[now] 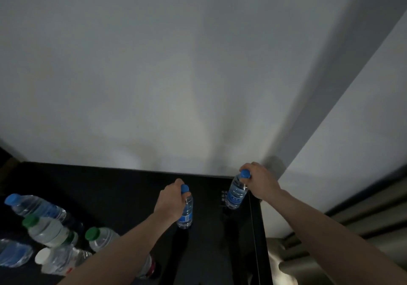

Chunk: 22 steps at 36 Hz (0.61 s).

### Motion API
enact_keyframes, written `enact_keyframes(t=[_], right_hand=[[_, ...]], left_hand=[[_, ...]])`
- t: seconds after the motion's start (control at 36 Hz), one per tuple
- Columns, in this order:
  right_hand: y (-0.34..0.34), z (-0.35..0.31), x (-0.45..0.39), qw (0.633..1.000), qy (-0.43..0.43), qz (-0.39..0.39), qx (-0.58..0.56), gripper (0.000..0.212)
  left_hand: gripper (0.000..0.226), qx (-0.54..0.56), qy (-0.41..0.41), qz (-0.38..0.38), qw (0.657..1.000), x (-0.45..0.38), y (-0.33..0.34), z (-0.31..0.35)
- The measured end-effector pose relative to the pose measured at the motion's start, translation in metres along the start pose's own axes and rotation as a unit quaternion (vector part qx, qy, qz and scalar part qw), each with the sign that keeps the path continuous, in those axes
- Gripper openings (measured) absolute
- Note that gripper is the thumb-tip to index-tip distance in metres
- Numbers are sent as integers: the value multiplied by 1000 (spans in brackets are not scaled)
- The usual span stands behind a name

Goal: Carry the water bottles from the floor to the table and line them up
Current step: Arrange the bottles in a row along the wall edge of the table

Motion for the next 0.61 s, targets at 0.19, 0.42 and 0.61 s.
enact_keyframes(t=[0.19,0.42,0.61], right_hand=[[-1,12,-44,1000,-9,6,7,25],[-3,22,-79,999,-12,-4,39,26],[-1,31,-93,998,2,-20,57,33]], left_hand=[[18,6,13,2,1000,-18,16,23],[17,-16,4,9,1000,-30,24,26],[17,-11,12,10,1000,-36,28,28]])
Point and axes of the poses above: each hand's wrist, its own x-axis away from the middle knuckle, its own y-axis out of the palm, z = x × y, the point moved 3 cm from there along -x, towards the middle knuckle, and after that the axes turned 13 degrees about y, right-handed, at the moved point
